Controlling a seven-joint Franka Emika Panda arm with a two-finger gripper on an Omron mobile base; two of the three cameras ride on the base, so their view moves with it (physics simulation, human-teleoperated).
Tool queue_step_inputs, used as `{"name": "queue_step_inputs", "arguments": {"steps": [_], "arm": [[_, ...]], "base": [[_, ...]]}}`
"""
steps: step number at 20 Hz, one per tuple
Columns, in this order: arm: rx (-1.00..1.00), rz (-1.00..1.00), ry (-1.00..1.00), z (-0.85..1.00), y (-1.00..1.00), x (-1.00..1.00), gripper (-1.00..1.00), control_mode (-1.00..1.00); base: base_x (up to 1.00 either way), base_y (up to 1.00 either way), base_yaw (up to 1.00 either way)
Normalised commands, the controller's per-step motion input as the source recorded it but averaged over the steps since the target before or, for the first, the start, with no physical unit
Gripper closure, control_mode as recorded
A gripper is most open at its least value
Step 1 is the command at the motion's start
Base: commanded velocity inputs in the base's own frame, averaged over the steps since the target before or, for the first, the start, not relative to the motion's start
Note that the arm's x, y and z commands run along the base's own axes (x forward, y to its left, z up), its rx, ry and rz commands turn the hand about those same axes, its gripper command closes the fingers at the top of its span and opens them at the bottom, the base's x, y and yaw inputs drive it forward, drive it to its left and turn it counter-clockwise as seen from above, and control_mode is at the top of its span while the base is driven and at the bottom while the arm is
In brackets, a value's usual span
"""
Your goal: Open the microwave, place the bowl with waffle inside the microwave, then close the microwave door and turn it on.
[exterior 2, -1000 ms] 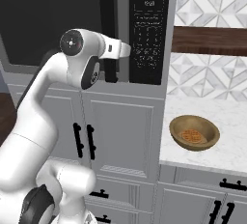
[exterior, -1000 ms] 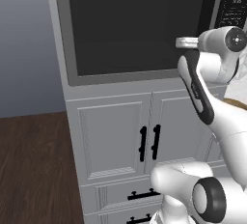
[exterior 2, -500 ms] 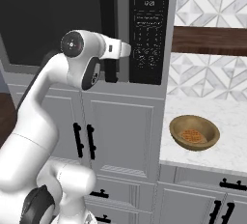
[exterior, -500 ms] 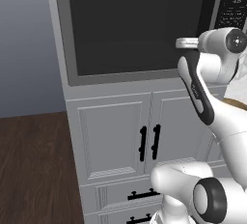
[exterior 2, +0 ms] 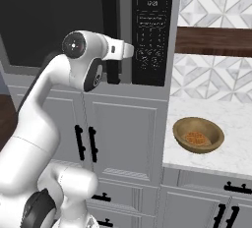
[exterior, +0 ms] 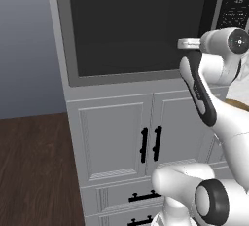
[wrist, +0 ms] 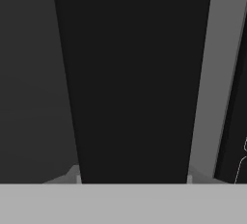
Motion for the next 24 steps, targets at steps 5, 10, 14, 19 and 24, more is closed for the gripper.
{"name": "queue_step_inputs", "arguments": {"steps": [5,10,14,19,24], "arm": [[0.0,0.01,0.0,0.02,0.01,-0.03,1.0,-1.0],[0.0,0.12,-0.05,0.18,0.27,-0.26,1.0,-1.0],[0.0,0.16,-0.12,0.15,0.56,-0.45,1.0,-1.0],[0.0,0.21,-0.16,0.22,0.76,-0.65,1.0,-1.0],[0.0,0.27,-0.11,0.25,0.76,-0.86,1.0,-1.0]], "base": [[0.0,0.0,0.0],[0.0,0.0,0.0],[0.0,0.0,0.0],[0.0,0.0,0.0],[0.0,0.0,0.0]]}}
